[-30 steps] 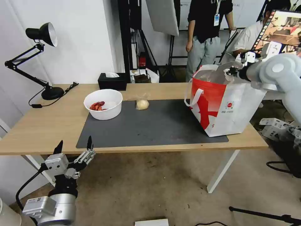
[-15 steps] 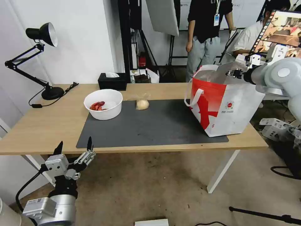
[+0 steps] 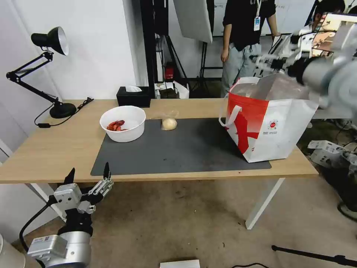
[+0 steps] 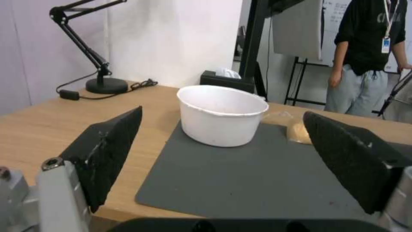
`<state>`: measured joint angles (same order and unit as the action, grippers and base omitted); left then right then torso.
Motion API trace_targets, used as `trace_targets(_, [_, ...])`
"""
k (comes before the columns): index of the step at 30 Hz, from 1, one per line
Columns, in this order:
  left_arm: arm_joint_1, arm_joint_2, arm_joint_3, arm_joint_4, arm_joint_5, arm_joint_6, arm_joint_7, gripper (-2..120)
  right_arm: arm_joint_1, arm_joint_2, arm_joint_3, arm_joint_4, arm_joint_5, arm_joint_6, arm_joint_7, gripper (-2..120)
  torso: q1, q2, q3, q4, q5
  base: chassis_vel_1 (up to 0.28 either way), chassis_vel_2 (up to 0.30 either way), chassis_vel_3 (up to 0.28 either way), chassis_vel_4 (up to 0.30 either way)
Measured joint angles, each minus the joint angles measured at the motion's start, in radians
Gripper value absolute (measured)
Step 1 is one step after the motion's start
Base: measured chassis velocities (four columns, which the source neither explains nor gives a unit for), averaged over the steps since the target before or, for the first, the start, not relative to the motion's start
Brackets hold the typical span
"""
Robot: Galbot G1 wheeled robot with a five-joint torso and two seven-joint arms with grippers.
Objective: Pick up the trash from the table and place it into the takeout bag.
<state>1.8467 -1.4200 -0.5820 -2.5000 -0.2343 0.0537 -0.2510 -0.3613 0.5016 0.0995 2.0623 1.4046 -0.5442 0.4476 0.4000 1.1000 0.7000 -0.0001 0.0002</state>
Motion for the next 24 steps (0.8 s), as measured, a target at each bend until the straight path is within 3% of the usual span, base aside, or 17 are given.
trace_targets(4, [0.001,-0.001,0.000,0.000,0.000,-0.001,0.000,100,-0.144,-0.010,0.055,0.086,-0.106,0.055,-0.018,100,0.000,0.000,0.000,0.0001,-0.0002,0.000,0.000,0.000,0.000])
trace_targets(8, [0.003,-0.009,0.003,0.000,0.006,-0.002,0.000,100,-0.480,0.008,0.158,0.200,-0.352,0.192,-0.020,100,0.000,0.000,0.000,0.0002,-0.0002,0.000,0.000,0.000,0.000])
trace_targets(9, [0.003,-0.009,0.003,0.000,0.006,-0.002,0.000,100,-0.480,0.008,0.158,0.200,-0.352,0.192,-0.020,100,0.000,0.000,0.000,0.0002,-0.0002,0.000,0.000,0.000,0.000])
trace_targets(11, [0.007,-0.011,0.003,0.000,0.009,-0.005,0.000,100,-0.671,0.053,0.253,0.234,-0.480,0.250,-0.038,100,0.000,0.000,0.000,0.0004,-0.0004,0.000,0.000,0.000,0.000])
trace_targets(12, [0.007,-0.011,0.003,0.000,0.009,-0.005,0.000,100,-0.671,0.053,0.253,0.234,-0.480,0.250,-0.038,100,0.000,0.000,0.000,0.0004,-0.0004,0.000,0.000,0.000,0.000])
trace_targets(15, [0.016,-0.014,0.005,0.000,0.016,-0.016,0.000,100,-1.023,0.200,0.458,0.253,-0.732,0.348,-0.183,100,0.000,0.000,0.000,0.0000,0.0001,0.000,0.000,0.000,0.000])
trace_targets(16, [0.016,-0.014,0.005,0.000,0.016,-0.016,0.000,100,-1.023,0.200,0.458,0.253,-0.732,0.348,-0.183,100,0.000,0.000,0.000,0.0000,0.0001,0.000,0.000,0.000,0.000])
trace_targets(20, [0.029,-0.015,0.007,0.000,0.024,-0.021,0.002,100,-1.326,0.414,0.570,0.248,-0.950,0.515,-0.299,100,0.000,0.000,0.000,-0.0005,-0.0001,0.000,0.000,0.000,0.000])
trace_targets(21, [0.029,-0.015,0.007,0.000,0.024,-0.021,0.002,100,-1.326,0.414,0.570,0.248,-0.950,0.515,-0.299,100,0.000,0.000,0.000,-0.0005,-0.0001,0.000,0.000,0.000,0.000])
trace_targets(24, [0.036,-0.015,0.010,0.000,0.027,-0.022,0.006,100,-1.408,0.526,0.579,0.248,-1.028,0.603,-0.317,100,0.000,0.000,0.000,0.0000,-0.0004,0.000,0.000,0.000,0.000])
